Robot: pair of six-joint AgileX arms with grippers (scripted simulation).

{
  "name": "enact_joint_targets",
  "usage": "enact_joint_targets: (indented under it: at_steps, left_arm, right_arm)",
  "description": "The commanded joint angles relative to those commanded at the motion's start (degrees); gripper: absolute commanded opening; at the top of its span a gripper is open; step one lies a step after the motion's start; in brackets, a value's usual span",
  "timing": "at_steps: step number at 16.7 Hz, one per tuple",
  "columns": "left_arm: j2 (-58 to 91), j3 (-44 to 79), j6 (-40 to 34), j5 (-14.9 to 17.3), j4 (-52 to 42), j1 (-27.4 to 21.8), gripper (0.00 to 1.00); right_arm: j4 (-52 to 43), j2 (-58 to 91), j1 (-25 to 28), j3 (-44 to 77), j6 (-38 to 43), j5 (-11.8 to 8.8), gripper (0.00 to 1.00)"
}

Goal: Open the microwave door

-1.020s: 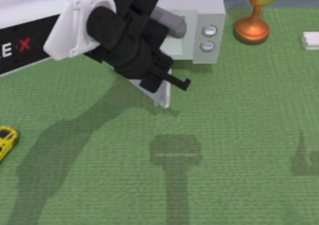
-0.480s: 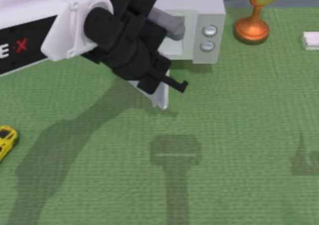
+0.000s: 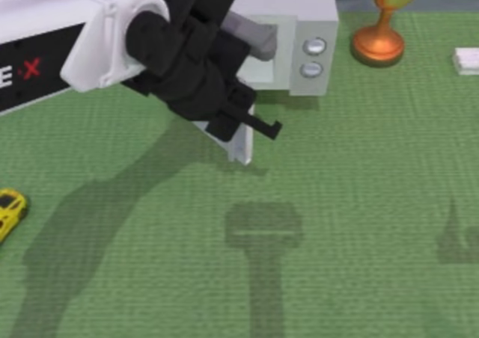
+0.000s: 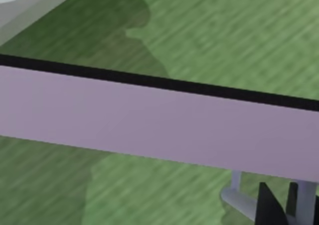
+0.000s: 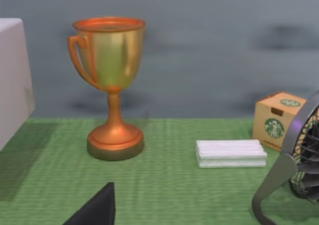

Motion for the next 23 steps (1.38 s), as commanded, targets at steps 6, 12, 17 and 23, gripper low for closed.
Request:
enact_joint_targets:
  at_steps: [6,12,17,23]
  left_arm:
    - [0.0,0.0,0.0,0.0,0.0,0.0,0.0]
    - [-0.4,-0.3,0.5,0.7,0.1,0.1,0.0]
    - [-2.9,-3.0,6.6,3.9,0.1,2.4,0.0]
    - [-3.2,-3.7,7.9,4.5,-0.1,2.8,0.0]
  right_arm:
    - [0.0,0.0,0.0,0.0,0.0,0.0,1.0]
    - [0.0,0.0,0.0,0.0,0.0,0.0,1.0]
    - [0.0,0.0,0.0,0.0,0.0,0.0,1.0]
    - [0.0,0.0,0.0,0.0,0.0,0.0,1.0]
